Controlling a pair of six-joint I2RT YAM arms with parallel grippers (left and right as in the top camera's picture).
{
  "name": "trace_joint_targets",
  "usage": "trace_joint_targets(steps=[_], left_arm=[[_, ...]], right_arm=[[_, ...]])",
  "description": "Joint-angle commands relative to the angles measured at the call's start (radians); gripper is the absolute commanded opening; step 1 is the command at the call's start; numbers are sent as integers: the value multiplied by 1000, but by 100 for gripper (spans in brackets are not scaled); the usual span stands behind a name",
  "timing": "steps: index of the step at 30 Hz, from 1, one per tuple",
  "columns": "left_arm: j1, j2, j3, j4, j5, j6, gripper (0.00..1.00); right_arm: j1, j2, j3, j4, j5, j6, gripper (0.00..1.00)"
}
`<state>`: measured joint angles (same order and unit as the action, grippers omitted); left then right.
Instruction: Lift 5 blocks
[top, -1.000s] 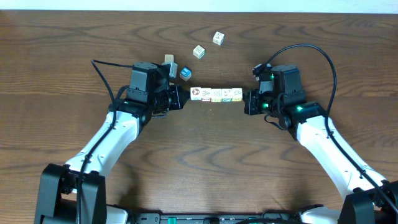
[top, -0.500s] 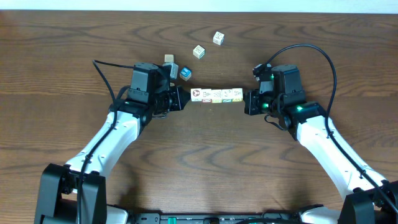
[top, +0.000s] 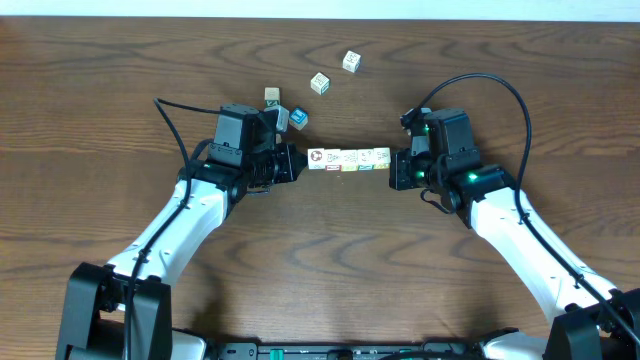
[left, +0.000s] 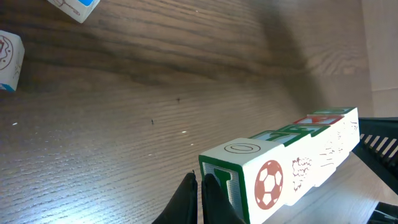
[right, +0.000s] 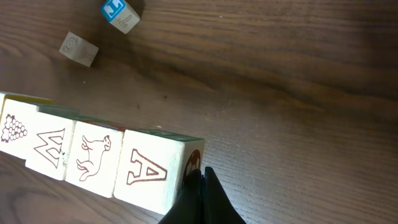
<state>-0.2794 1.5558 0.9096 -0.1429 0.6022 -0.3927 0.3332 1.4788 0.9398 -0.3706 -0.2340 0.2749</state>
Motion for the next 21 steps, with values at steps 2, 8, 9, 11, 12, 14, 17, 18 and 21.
trace_joint_targets(steps=[2, 8, 9, 11, 12, 14, 17, 18, 21], left_arm=[[-64, -21, 37, 13, 146, 6, 7], [-64, -20, 37, 12, 145, 6, 7], [-64, -20, 37, 12, 145, 6, 7], [-64, -20, 37, 12, 145, 6, 7], [-64, -20, 37, 11, 145, 6, 7], [-64, -20, 37, 2, 133, 6, 7], [-64, -20, 37, -26, 107, 6, 7], [-64, -20, 37, -31, 107, 8, 7], [-64, -20, 37, -35, 107, 14, 7]], right_arm=[[74, -6, 30, 17, -225, 17, 1], [74, -2, 30, 18, -225, 32, 1], [74, -1, 30, 17, -225, 32, 1], [74, 0, 30, 14, -225, 32, 1], [74, 1, 30, 14, -225, 32, 1], [74, 4, 30, 14, -219, 32, 1], [74, 14, 30, 14, -219, 32, 1], [74, 15, 30, 14, -219, 33, 1], [74, 23, 30, 16, -219, 36, 1]])
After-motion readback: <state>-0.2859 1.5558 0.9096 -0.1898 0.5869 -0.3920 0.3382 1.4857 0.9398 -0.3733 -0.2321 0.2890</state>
